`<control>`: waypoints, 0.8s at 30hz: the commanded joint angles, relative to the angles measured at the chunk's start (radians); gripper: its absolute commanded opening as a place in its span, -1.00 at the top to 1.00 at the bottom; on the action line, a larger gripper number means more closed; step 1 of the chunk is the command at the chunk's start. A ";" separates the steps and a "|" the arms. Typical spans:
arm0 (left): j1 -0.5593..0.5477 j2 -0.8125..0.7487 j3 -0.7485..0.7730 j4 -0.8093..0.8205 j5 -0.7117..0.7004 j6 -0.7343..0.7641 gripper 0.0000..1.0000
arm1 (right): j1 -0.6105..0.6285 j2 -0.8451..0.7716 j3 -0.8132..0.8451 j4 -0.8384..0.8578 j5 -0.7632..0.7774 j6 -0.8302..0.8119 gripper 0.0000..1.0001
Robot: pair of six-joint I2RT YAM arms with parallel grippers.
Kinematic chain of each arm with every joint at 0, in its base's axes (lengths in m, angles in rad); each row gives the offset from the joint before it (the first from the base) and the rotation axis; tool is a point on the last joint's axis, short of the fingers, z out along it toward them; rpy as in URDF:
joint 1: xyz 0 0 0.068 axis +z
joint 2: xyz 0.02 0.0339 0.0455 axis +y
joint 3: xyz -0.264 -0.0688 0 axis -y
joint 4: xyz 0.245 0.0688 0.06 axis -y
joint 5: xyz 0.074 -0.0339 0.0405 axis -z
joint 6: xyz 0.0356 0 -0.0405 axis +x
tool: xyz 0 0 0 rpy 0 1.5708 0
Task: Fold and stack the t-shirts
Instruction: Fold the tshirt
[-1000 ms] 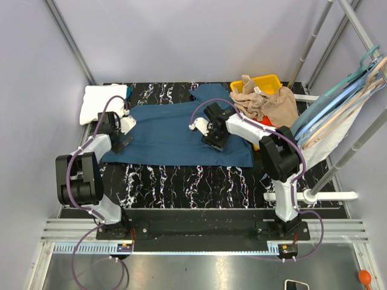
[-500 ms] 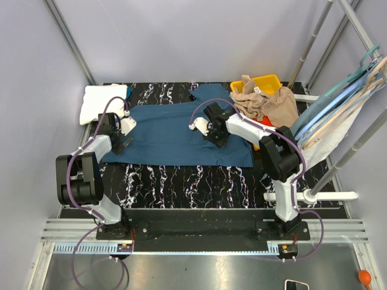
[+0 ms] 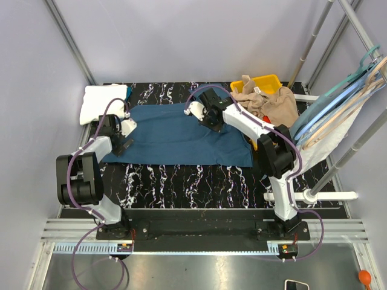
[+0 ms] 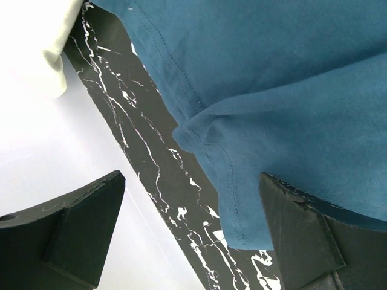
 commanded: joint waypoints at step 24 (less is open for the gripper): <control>-0.002 -0.028 -0.034 0.053 0.000 0.005 -0.98 | 0.005 0.086 0.191 -0.067 0.093 0.042 -0.67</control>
